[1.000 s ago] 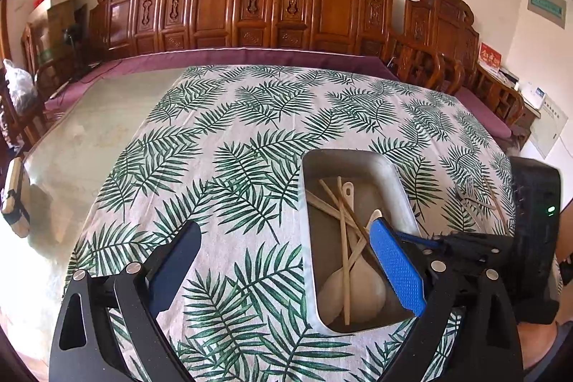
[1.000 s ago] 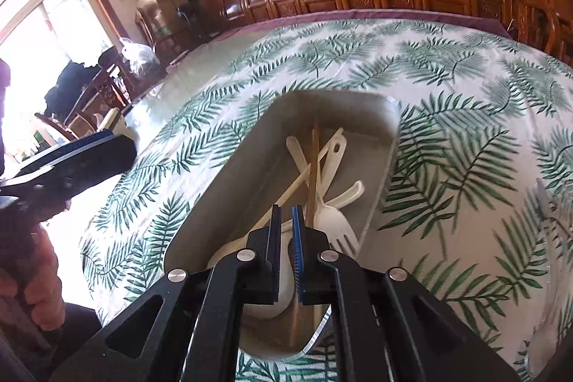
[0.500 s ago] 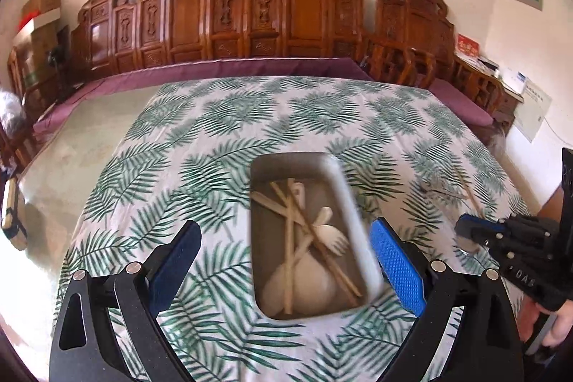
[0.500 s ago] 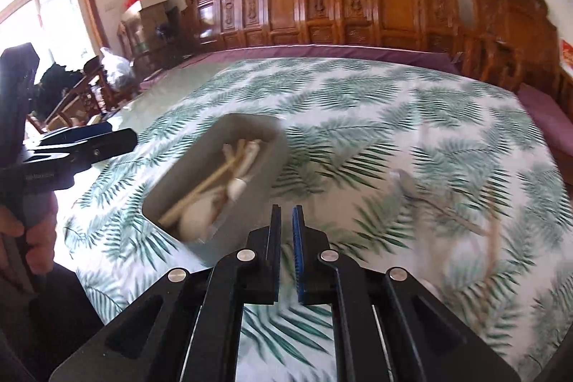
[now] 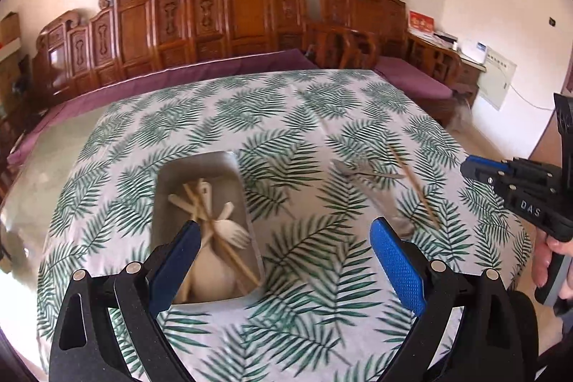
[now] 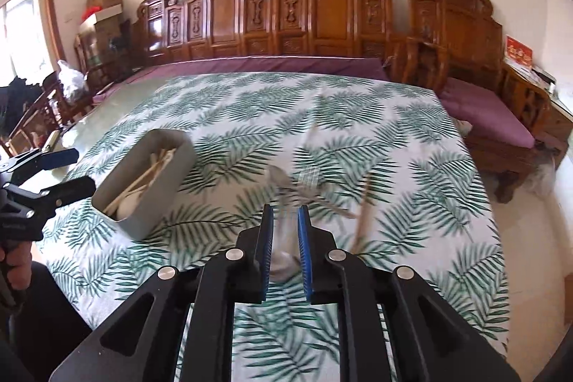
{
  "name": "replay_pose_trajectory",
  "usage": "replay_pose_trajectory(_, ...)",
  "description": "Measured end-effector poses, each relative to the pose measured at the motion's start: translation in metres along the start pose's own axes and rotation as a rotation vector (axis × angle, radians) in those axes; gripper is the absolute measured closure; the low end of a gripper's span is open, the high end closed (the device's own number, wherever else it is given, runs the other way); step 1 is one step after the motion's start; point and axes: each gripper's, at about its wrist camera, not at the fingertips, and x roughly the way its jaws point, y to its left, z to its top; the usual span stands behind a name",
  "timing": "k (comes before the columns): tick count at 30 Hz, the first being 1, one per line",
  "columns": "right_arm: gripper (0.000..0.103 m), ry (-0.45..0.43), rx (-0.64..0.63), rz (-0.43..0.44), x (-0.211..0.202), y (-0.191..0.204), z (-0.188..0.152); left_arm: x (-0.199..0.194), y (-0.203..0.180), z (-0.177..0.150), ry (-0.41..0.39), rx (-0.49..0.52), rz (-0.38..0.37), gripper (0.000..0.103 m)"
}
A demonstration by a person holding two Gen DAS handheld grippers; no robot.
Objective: Organize utensils
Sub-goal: 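Move both tools from the tray toward the metal utensils on the cloth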
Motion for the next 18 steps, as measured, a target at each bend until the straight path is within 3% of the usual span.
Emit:
replay_pose_trajectory(13,0.079,0.115,0.044,-0.068,0.051,-0.051,-0.020,0.068,-0.040,0.016,0.114,0.020,-0.065,0.011)
replay_pose_trajectory(18,0.077,0.140,0.037,-0.035,0.083,-0.062,-0.017,0.097,-0.045,0.017,0.148,0.023,-0.066,0.011)
